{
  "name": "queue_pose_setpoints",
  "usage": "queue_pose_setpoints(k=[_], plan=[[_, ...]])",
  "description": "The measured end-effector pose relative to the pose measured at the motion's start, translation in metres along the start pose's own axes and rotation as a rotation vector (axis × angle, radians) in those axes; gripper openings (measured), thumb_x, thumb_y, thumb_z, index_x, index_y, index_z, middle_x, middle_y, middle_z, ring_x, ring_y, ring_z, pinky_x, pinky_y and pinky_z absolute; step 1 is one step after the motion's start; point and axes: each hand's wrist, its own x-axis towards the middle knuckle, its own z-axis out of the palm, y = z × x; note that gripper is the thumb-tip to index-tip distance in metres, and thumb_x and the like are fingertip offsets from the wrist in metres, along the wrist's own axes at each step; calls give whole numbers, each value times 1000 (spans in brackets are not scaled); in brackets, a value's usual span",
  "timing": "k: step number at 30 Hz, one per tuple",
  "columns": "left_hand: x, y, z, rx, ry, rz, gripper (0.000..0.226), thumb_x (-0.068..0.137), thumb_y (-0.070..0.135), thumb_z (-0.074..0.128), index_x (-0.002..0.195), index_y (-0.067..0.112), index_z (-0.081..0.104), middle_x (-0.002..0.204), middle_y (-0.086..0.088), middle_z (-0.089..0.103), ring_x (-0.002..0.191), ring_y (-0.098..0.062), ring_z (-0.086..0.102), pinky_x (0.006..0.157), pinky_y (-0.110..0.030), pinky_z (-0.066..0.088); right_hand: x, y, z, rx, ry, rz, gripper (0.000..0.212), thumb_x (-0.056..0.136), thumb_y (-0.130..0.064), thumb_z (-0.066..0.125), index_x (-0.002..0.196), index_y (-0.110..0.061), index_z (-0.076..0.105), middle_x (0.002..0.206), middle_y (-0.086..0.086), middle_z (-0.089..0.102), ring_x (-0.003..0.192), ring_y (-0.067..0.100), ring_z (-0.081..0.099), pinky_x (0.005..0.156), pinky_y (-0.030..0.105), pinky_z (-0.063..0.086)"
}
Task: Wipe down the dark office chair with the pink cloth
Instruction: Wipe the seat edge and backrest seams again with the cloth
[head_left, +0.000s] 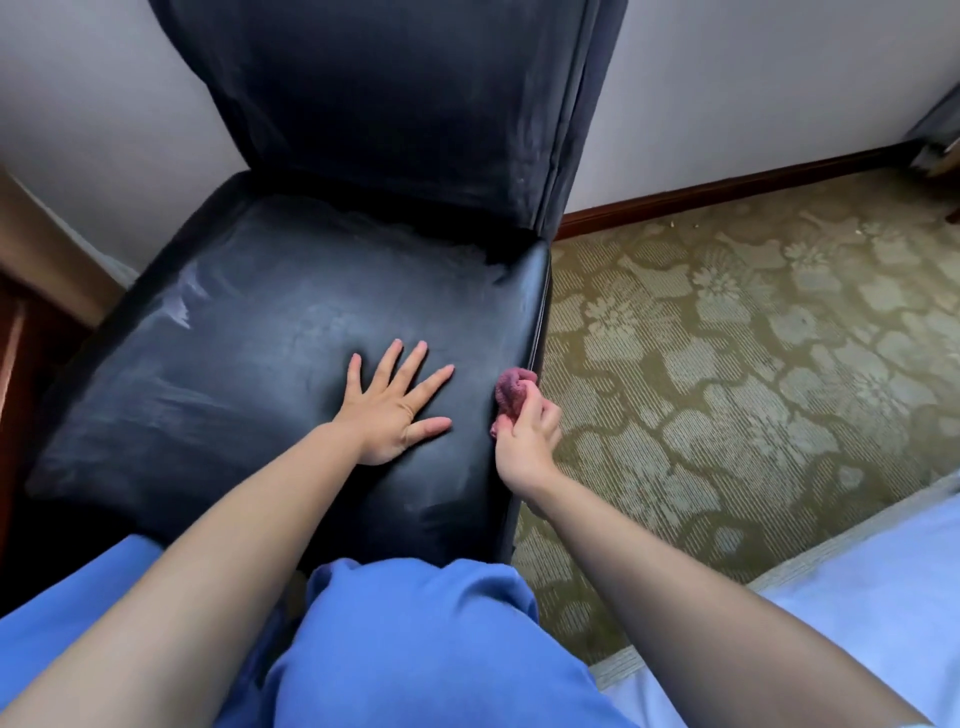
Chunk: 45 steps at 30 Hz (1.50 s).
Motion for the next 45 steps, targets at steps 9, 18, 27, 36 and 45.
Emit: queue_pose_setpoints(k=[9,18,27,36,45], plan=[[-6,-15,4,26,48,16,103,40,89,-31,136,51,-20,156,10,-22,143,-14,-24,112,-53,-14,-8,4,-17,-122,-248,-115,55,94,-15,44,144,-20,20,131,12,25,123,33,27,107,32,18],[0,4,-11,-46,1,-182,75,84,77,21,146,47,-11,156,10,-22,143,-14,-22,112,-57,-13,15,12,-35,-317,-313,-291,42,91,-22,48,133,-22,38,119,9,35,117,30,39,102,42,33],[28,15,-16,-54,37,-263,83,75,85,18,143,51,-13,156,4,-25,141,-24,-28,107,-67,-11,95,-4,-37,-378,32,-375,44,91,-24,51,133,-18,43,145,11,29,134,28,25,108,37,24],[93,26,-35,-16,144,-224,72,81,80,11,144,51,-8,158,3,-19,143,-27,-23,109,-66,-6,186,-21,-41,-191,92,-384,37,89,-12,51,126,-9,54,143,13,36,134,28,28,110,29,20],[124,31,-41,-5,210,-186,65,85,75,10,144,52,-4,159,4,-14,144,-25,-19,108,-64,-11,231,-43,-47,-9,86,-198,37,92,-16,47,128,-16,52,131,14,41,122,32,42,107,31,31]])
